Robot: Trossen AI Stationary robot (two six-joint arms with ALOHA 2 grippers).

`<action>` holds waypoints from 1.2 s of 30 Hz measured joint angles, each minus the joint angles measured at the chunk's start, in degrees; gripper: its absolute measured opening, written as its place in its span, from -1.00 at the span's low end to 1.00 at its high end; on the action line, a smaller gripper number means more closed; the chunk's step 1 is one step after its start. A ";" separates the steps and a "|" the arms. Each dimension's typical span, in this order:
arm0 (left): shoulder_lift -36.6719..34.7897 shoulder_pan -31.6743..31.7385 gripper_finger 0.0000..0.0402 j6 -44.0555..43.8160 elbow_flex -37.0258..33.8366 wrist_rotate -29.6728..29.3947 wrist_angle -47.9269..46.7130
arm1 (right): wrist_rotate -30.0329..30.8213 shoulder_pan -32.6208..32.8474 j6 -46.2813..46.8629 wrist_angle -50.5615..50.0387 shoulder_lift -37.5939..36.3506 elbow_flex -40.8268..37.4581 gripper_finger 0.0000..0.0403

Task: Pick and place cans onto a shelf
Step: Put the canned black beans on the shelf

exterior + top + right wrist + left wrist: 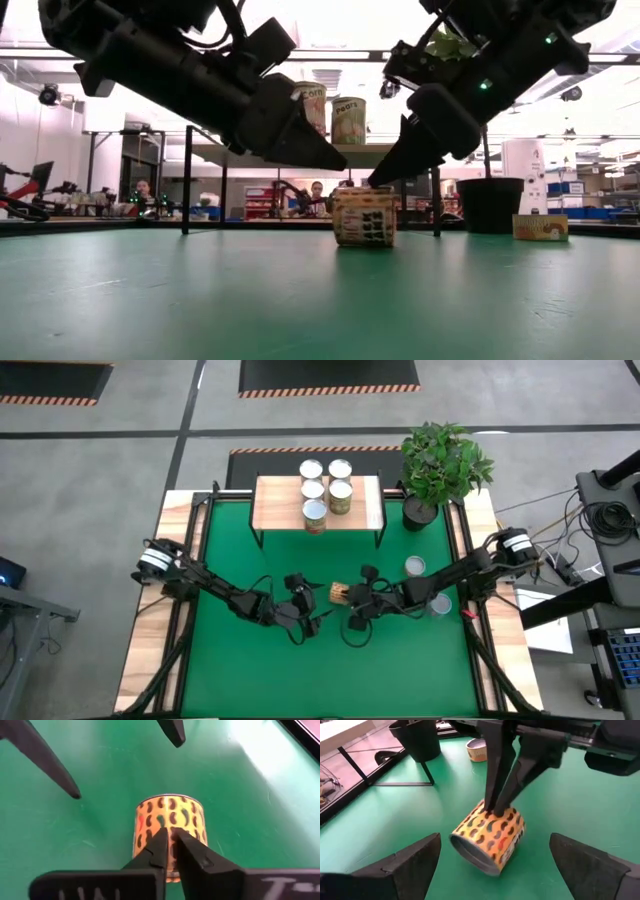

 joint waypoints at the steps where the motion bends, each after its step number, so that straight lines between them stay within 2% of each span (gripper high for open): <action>1: 0.00 0.00 0.77 0.07 0.00 -0.01 -0.09 | 0.03 0.15 0.06 -0.53 -0.20 -0.09 -0.92; 16: -0.04 0.00 0.77 -1.43 -0.04 -0.08 -2.53 | -0.39 1.62 2.92 -1.73 -1.00 -1.88 -0.96; 22: -0.04 0.09 0.77 -3.08 -0.05 -3.66 -6.03 | -0.39 1.44 0.38 -1.47 -1.02 -1.88 -0.96; 29: -0.53 0.11 0.76 0.44 -0.04 -4.10 -4.10 | -0.36 0.93 0.18 0.20 1.88 -1.86 -0.96; 32: -1.26 0.15 0.71 2.97 -0.02 -5.39 -4.57 | -0.35 0.83 0.18 1.73 4.04 -1.88 -0.96; 36: -2.82 0.56 0.51 3.82 -0.03 -6.06 -7.21 | -0.36 0.81 0.16 6.33 6.39 -1.86 -0.96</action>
